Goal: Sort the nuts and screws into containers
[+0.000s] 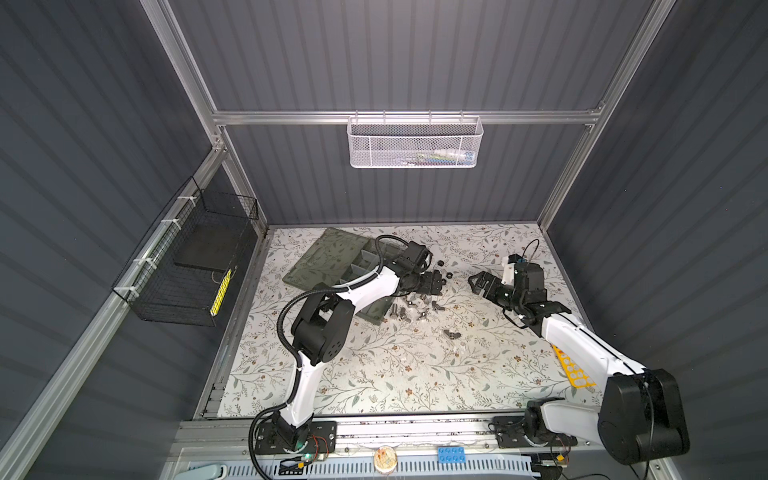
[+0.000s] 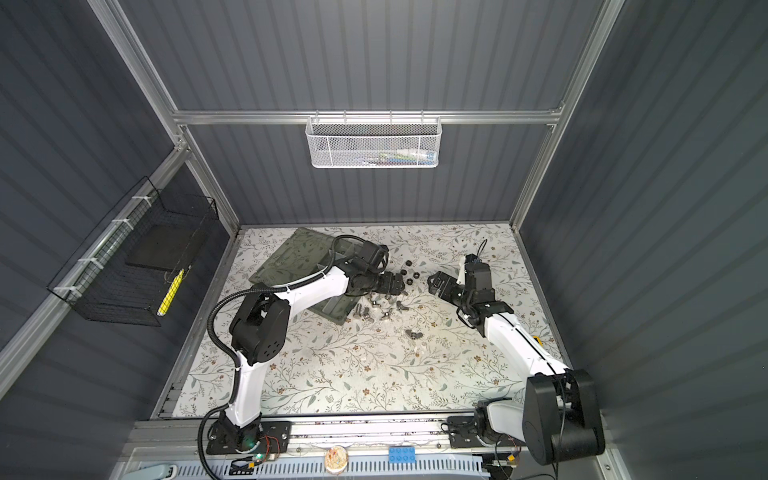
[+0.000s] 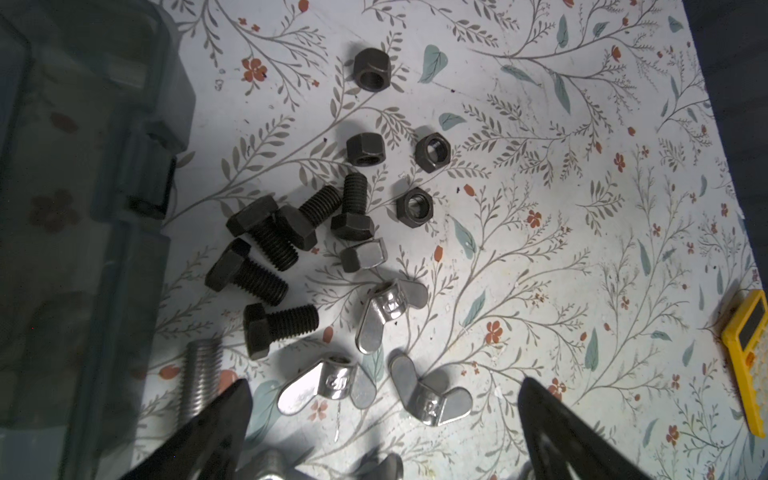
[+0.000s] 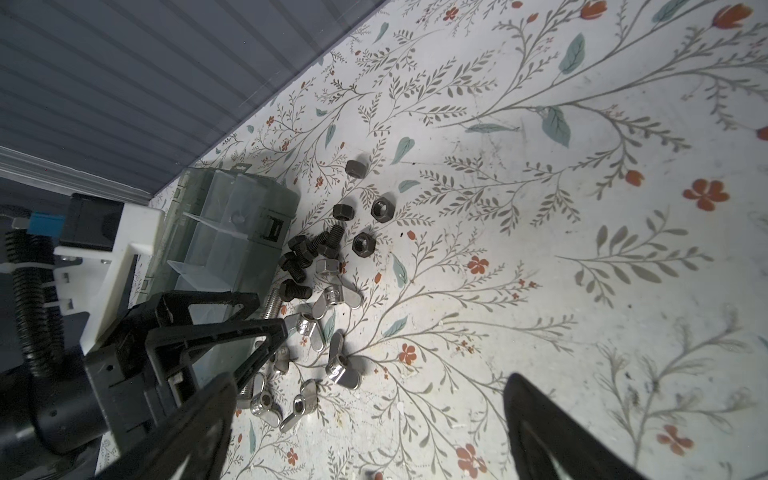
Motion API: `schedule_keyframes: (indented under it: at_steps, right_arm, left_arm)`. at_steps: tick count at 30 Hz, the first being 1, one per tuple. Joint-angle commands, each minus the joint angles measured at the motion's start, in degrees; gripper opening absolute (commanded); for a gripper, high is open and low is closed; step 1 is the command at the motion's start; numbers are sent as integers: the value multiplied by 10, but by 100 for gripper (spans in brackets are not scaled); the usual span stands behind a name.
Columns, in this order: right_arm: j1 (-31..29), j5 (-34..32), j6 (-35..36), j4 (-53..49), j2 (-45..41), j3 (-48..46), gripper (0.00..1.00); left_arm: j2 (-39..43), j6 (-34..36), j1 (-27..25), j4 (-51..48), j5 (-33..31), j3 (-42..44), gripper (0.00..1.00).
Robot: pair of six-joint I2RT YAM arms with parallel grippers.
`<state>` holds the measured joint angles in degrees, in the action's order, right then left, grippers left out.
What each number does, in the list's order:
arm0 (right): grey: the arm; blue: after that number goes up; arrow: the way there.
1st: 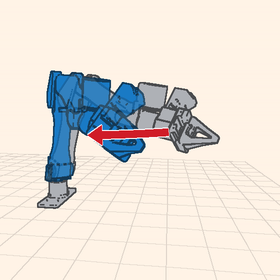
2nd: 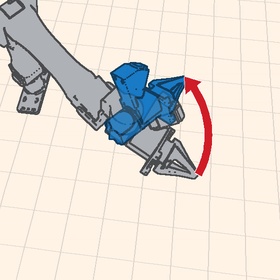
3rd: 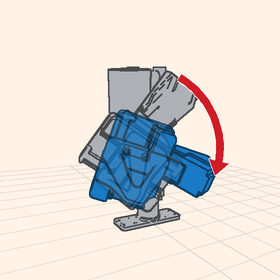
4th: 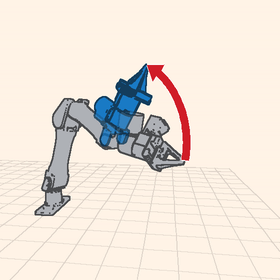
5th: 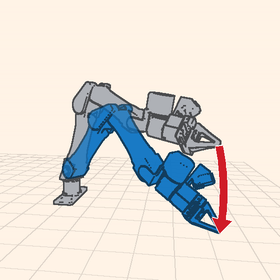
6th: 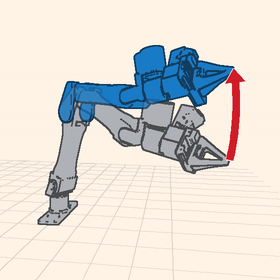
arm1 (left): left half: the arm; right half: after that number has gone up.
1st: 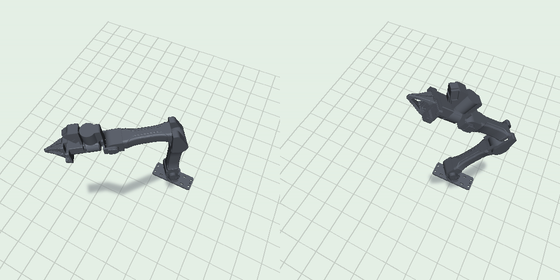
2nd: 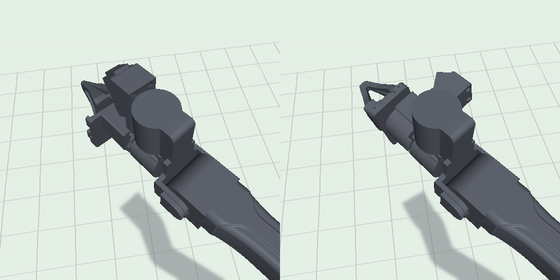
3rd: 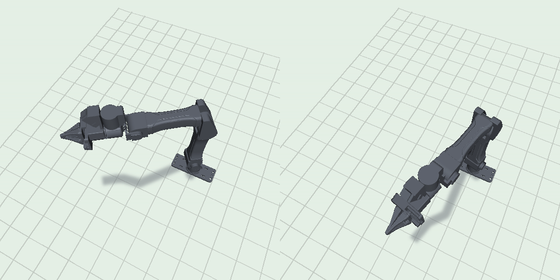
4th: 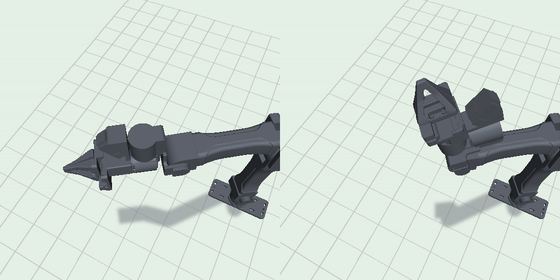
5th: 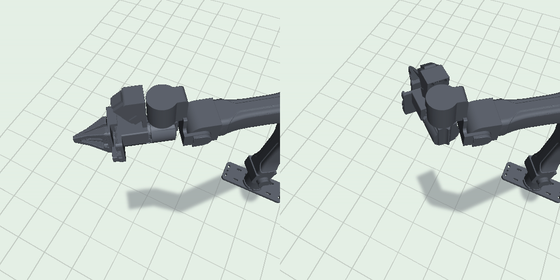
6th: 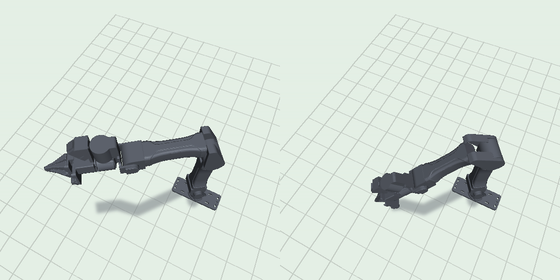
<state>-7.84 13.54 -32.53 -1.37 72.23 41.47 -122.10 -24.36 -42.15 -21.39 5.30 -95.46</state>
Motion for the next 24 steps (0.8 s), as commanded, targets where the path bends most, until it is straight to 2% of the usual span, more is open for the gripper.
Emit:
schedule_keyframes:
  at_steps: [1, 8, 11, 15, 21, 24]
  right_arm:
    - [2, 2, 10, 13, 11, -6, 99]
    - [3, 3, 4, 48, 21, -33, 99]
    - [7, 6, 0, 54, 22, -39, 99]
    - [25, 18, -10, 69, 13, -50, 99]
    - [48, 48, -33, 110, 22, -73, 99]
    - [52, 51, -38, 115, 27, -74, 99]
  left_arm:
    - [-21, 21, -4, -15, -15, -26, 100]
    - [-61, 41, -6, -31, -31, -71, 95]
    - [-81, 51, -5, -41, -37, -101, 89]
    - [-114, 51, -5, -48, -28, -144, 76]
    - [-159, 55, -5, -73, -30, -206, 63]
    - [-166, 54, -5, -74, -30, -211, 58]
